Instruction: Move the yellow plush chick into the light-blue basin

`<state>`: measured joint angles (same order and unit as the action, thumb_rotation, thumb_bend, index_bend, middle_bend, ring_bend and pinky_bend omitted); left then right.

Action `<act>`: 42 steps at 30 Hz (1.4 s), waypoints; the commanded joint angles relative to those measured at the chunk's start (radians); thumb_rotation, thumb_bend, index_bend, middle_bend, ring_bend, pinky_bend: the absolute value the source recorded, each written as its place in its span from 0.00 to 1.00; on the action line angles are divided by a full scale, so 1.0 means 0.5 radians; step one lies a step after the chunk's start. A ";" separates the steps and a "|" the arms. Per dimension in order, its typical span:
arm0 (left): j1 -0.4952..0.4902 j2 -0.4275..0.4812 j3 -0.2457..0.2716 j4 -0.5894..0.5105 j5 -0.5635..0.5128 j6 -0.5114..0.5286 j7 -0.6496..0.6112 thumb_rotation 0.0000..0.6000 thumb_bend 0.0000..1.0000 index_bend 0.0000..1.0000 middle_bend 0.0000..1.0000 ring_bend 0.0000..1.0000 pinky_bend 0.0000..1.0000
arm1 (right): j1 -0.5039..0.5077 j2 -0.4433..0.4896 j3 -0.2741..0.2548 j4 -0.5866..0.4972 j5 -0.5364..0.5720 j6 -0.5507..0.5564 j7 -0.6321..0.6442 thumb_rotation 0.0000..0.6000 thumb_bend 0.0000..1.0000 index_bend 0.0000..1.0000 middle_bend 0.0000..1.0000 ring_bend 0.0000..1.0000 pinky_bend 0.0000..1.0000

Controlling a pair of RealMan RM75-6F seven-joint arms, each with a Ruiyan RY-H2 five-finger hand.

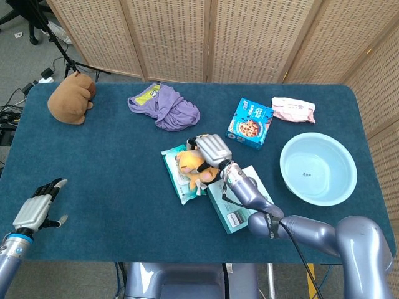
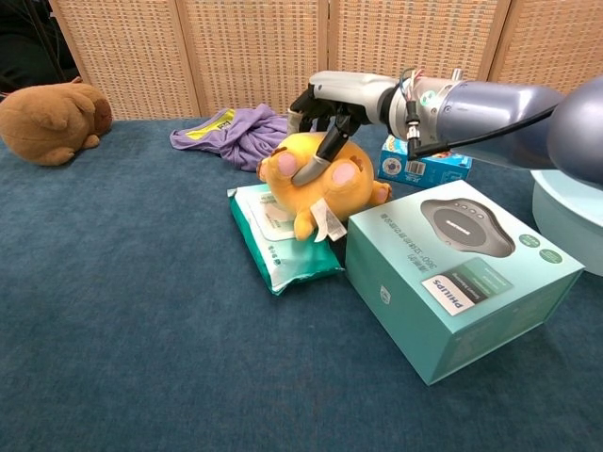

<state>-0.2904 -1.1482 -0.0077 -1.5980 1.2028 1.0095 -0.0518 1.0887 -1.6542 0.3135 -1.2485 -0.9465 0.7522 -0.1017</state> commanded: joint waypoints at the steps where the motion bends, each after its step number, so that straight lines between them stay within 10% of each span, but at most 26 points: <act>1: 0.001 0.000 -0.001 -0.001 -0.001 0.001 0.003 1.00 0.32 0.00 0.00 0.00 0.00 | -0.004 0.011 0.012 -0.019 -0.012 0.020 -0.008 1.00 0.21 0.71 0.54 0.45 0.49; 24: 0.012 0.016 -0.005 -0.034 0.012 0.026 0.014 1.00 0.32 0.00 0.00 0.00 0.00 | -0.049 0.436 0.279 -0.379 0.059 0.305 -0.170 1.00 0.21 0.71 0.54 0.45 0.49; 42: 0.038 0.013 0.029 -0.123 0.095 0.122 0.144 1.00 0.32 0.00 0.00 0.00 0.00 | -0.671 1.016 0.120 -0.738 0.066 0.641 0.019 1.00 0.21 0.71 0.54 0.45 0.49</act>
<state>-0.2734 -1.1415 0.0046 -1.6544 1.2453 1.0645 0.0138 0.8175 -1.1793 0.4000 -1.5881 -0.8974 1.0351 -0.1469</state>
